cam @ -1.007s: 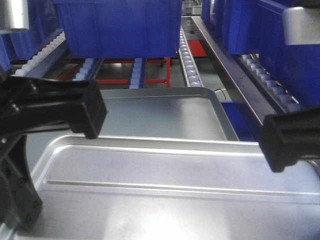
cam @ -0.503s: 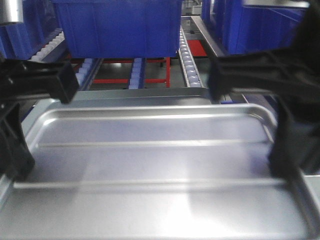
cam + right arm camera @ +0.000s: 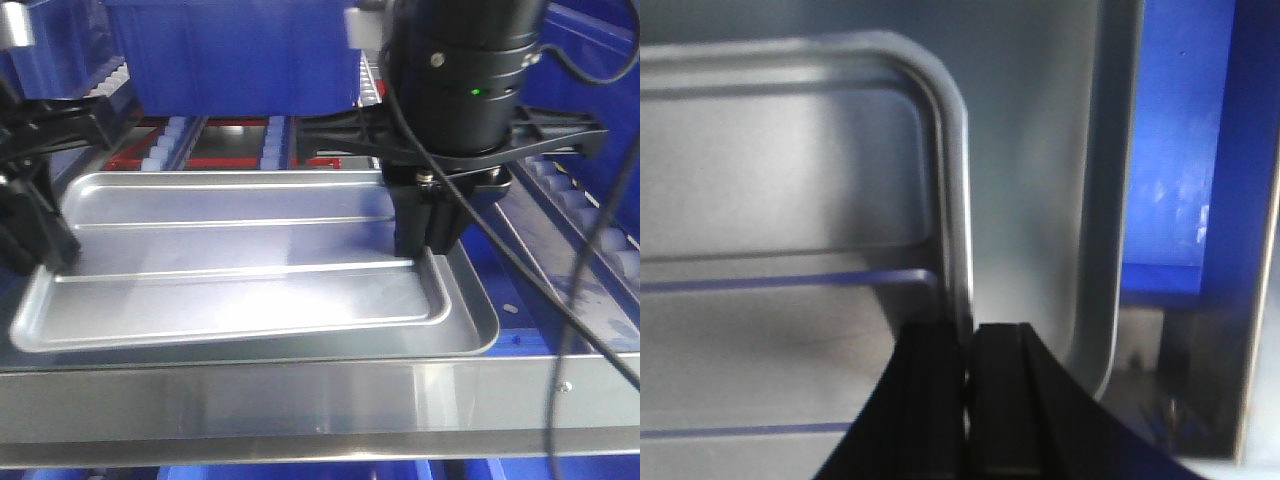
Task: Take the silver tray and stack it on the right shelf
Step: 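Lower the held tray onto the other tray and open both grippers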
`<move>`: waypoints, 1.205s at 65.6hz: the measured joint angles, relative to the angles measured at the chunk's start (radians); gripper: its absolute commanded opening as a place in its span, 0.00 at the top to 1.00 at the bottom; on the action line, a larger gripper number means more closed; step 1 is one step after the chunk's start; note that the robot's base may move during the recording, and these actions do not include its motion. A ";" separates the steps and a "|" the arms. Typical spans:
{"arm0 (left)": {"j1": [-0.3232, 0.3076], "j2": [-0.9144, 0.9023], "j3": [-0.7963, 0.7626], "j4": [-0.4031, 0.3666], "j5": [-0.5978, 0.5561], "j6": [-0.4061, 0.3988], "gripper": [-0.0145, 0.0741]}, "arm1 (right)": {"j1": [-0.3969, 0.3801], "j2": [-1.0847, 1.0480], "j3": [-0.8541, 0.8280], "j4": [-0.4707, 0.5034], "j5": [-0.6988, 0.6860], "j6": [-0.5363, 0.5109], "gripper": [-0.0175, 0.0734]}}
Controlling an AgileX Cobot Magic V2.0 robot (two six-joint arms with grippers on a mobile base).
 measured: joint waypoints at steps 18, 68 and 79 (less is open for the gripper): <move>0.055 0.198 -0.157 -0.009 0.000 0.074 0.95 | -0.063 0.083 -0.052 0.036 -0.050 -0.041 0.73; 0.059 0.261 -0.213 -0.006 0.036 0.083 0.95 | -0.071 0.102 -0.052 0.042 -0.054 -0.041 0.73; 0.059 0.261 -0.213 -0.001 0.036 0.083 0.95 | -0.071 0.102 -0.052 0.042 -0.054 -0.041 0.73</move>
